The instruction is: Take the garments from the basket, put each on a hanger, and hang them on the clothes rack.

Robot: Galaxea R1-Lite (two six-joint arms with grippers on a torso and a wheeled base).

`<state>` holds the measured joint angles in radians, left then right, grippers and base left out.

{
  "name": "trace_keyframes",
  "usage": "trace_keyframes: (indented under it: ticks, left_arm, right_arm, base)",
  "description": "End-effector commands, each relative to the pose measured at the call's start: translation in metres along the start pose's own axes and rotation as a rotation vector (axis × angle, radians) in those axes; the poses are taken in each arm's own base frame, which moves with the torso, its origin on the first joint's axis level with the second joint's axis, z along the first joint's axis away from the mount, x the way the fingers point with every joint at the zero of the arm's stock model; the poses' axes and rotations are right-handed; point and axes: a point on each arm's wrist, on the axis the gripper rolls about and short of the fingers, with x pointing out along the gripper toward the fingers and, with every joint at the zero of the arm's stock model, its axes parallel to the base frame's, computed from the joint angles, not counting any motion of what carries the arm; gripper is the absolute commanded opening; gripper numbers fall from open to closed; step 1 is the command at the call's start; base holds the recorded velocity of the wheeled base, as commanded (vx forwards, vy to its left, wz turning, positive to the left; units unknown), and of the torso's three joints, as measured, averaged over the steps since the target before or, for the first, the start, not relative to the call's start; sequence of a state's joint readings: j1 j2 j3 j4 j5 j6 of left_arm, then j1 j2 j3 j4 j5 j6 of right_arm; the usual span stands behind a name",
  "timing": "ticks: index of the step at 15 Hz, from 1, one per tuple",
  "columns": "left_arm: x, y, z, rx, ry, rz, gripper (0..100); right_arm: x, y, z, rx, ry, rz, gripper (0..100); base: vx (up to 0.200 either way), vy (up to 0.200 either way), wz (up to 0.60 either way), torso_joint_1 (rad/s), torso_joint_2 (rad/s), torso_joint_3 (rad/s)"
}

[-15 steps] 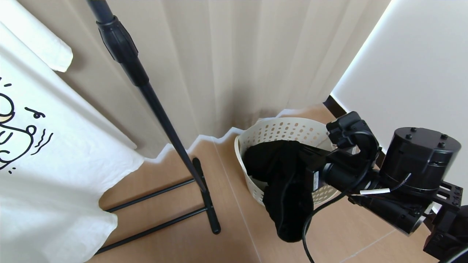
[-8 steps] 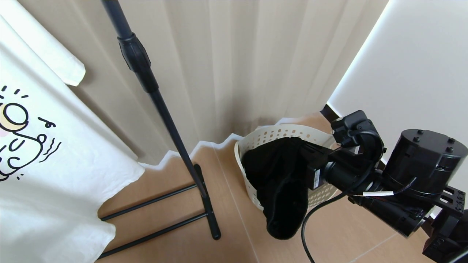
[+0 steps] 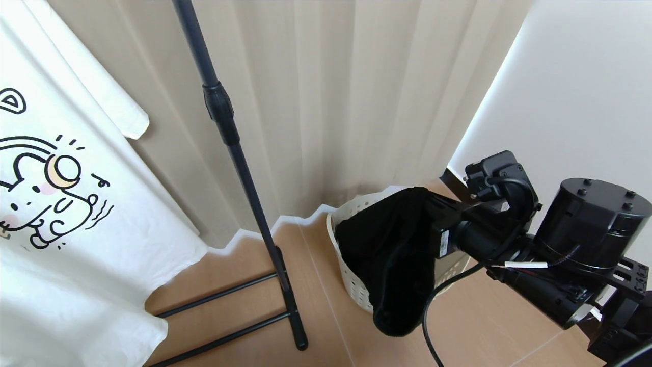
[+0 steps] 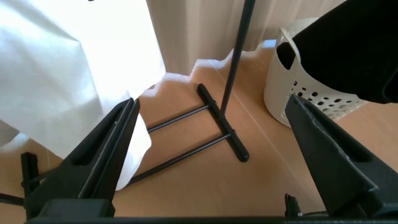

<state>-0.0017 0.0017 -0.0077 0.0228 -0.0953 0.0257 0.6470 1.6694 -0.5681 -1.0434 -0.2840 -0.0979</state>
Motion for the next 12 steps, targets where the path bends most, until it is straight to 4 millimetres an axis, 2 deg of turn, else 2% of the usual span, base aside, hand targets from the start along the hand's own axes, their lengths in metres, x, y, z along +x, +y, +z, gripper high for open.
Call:
trace_keyframes:
  ticks: [1, 6, 12]
  left_arm:
    - [0.0, 0.0, 0.0, 0.0, 0.0, 0.0, 100]
    - [0.0, 0.0, 0.0, 0.0, 0.0, 0.0, 100]
    - [0.0, 0.0, 0.0001, 0.0, -0.001, 0.0, 100]
  right_arm:
    - [0.0002, 0.0007, -0.0051, -0.018, 0.012, 0.002, 0]
    - [0.0061, -0.0083, -0.0088, -0.023, -0.046, -0.034, 0]
    - [0.0045, -0.0084, -0.0109, -0.047, -0.038, -0.032, 0]
  base:
    - [0.0, 0.0, 0.0, 0.002, 0.0, 0.212]
    - [0.0, 0.0, 0.0, 0.003, -0.05, 0.15]
    - [0.0, 0.0, 0.0, 0.046, -0.4, -0.155]
